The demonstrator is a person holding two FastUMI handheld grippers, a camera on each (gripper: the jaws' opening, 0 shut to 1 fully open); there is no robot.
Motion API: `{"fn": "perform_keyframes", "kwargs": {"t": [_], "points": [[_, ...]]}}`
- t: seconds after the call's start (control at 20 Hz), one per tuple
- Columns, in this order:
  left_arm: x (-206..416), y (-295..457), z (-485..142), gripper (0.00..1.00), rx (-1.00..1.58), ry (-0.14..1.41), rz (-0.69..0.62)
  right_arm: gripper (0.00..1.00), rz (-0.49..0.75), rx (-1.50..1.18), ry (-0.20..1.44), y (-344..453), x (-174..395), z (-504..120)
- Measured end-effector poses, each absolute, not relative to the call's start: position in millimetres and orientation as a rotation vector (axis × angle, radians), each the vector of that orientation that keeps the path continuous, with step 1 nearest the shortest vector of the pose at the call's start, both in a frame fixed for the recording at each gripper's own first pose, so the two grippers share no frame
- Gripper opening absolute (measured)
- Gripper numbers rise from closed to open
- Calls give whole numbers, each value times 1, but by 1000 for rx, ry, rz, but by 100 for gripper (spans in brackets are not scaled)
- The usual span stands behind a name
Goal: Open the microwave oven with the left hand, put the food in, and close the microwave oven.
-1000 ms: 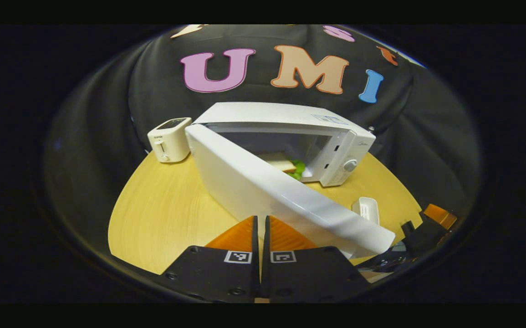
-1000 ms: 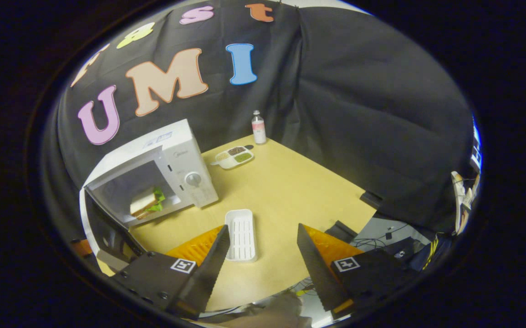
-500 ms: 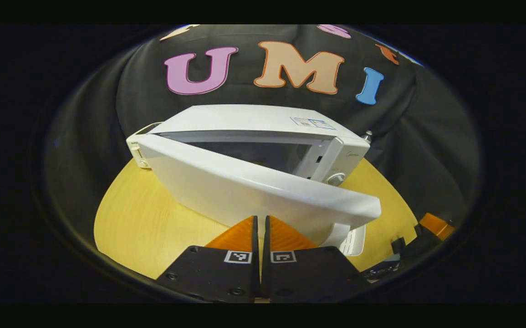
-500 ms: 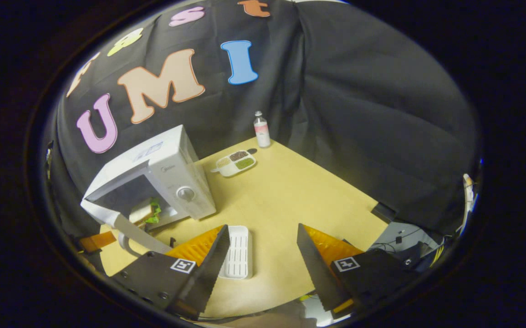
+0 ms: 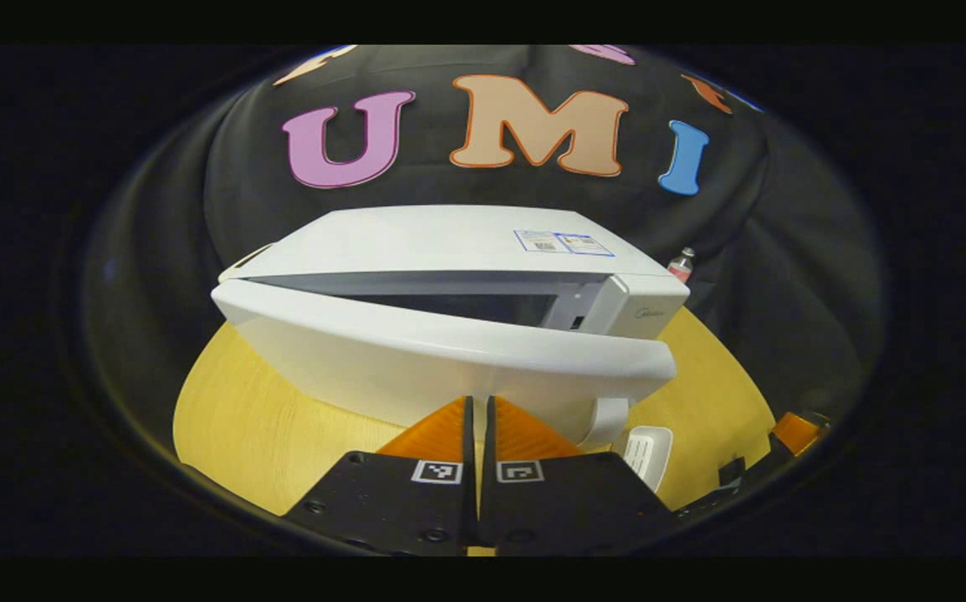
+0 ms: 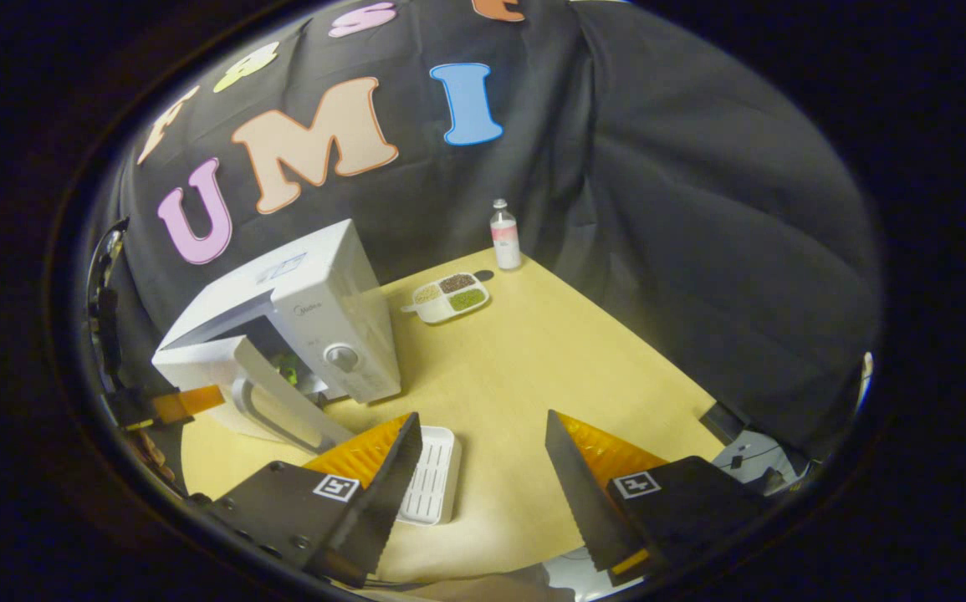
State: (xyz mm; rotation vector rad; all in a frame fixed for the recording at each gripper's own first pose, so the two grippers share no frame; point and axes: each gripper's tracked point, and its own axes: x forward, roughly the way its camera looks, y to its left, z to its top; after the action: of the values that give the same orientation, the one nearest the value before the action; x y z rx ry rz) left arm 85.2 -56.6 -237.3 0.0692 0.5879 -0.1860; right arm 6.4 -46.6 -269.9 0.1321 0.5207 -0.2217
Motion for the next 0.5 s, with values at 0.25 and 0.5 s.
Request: {"fn": "perform_keyframes", "kwargs": {"t": [0.25, 0.5], "points": [[103, -69, -234, 1, 72, 564, -164, 90, -202, 114, 526, -55, 8, -270], [116, -79, -235, 1, 55, 550, -151, 90, -205, 124, 521, -63, 9, -267]]}}
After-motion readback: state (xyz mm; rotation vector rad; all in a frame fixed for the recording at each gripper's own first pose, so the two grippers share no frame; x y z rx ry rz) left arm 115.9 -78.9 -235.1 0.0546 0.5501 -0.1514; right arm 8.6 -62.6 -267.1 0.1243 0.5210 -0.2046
